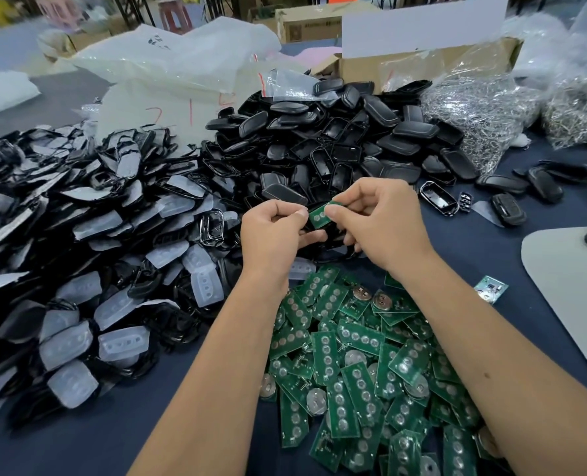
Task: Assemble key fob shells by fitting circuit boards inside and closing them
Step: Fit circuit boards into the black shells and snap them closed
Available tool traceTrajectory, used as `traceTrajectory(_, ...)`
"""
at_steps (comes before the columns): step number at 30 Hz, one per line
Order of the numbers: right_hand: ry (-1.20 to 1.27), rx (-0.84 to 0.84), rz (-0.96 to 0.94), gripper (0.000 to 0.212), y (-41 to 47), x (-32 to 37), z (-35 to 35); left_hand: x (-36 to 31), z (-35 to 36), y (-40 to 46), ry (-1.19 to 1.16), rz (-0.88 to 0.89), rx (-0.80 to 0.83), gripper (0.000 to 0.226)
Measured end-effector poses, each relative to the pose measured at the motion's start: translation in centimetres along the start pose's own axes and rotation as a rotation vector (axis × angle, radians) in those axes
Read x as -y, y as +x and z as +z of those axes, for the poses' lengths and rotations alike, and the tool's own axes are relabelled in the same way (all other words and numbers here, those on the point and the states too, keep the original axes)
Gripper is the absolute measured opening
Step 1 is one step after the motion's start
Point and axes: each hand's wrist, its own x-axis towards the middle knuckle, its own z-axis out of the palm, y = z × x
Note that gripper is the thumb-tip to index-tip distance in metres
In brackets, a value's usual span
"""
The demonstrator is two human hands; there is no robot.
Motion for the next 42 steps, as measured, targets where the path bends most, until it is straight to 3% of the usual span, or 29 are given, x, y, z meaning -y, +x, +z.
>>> traceTrajectory(4,-0.030,-0.066,-0.010,0.011,-0.4,0.3,0.4,0.0,0.1,0.0,-0.017,0.028,0.010,0.006)
traceTrajectory(10,-0.056,0.009,0.015,0.015,-0.5,0.8,-0.1,0.2,0.1,-0.2,-0.003,0.053,0.014,0.010)
traceTrajectory(18,-0.182,-0.111,0.020,0.035,-0.6,1.0,0.1,-0.1,-0.3,-0.3,-0.051,0.044,0.036,0.011)
traceTrajectory(25,-0.064,-0.023,0.053,0.031,0.8,2.9,0.7,-2.0,-1.2,-0.2,-0.040,0.217,0.031,0.012)
traceTrajectory(30,-0.199,0.056,-0.132,0.023,1.5,4.9,3.7,-4.4,-4.7,0.5,-0.145,0.310,-0.183,0.019)
traceTrajectory(34,-0.451,0.343,-0.446,0.007,0.2,6.7,7.7,-5.9,-8.8,1.4,-0.344,0.299,-0.459,0.015)
traceTrajectory(37,-0.539,0.494,-0.641,0.016,-0.2,7.9,11.1,-6.2,-10.9,2.1,-0.399,0.306,-0.585,0.015)
traceTrajectory(42,-0.705,0.650,-0.771,0.023,-0.4,8.9,14.5,-6.5,-12.3,2.6,-0.491,0.290,-0.654,0.021)
